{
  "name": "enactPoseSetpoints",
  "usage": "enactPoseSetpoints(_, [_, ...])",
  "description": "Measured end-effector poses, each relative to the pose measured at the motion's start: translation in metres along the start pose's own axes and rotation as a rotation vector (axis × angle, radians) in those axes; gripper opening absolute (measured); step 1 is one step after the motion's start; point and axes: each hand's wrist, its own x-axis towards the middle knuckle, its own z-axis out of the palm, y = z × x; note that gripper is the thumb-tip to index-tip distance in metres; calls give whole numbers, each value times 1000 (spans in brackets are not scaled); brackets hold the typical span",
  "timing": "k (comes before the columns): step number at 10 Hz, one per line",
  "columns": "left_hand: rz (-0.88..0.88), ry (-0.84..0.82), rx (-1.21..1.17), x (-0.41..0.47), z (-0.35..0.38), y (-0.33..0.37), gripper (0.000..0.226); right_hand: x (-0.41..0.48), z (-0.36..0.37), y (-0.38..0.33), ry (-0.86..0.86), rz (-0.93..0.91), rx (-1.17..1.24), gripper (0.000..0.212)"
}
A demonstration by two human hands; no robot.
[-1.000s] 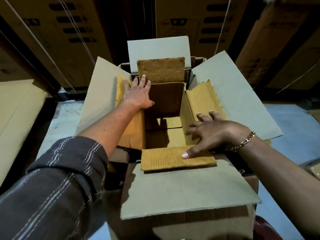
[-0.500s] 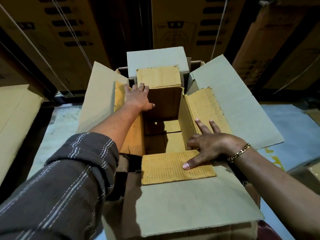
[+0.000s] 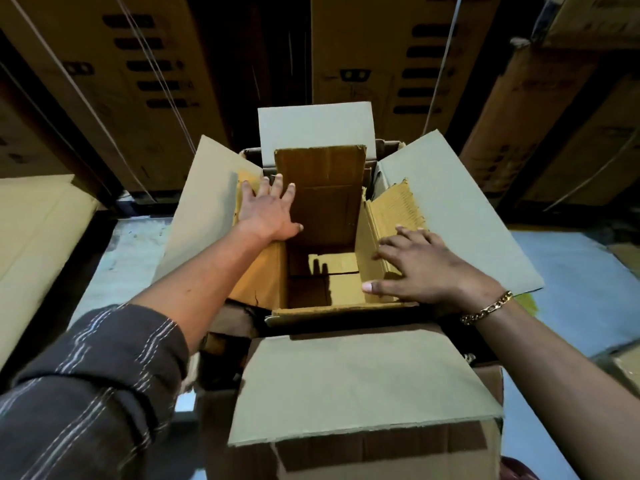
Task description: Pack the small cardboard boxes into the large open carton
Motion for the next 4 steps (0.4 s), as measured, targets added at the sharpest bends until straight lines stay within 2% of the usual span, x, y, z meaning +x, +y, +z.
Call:
enactPoseSetpoints(2, [-6,87,-15,-57,-8,-6,91,-14,-11,7,101,-7,39,81])
enactPoseSetpoints(3, [-17,152,-33,-85,-21,-7,88,-19,-19,11,211,-7,103,82])
enactPoseSetpoints(4, [-32,238,-48,-108,-33,-9,86,-25,-30,15,308,6,124,92])
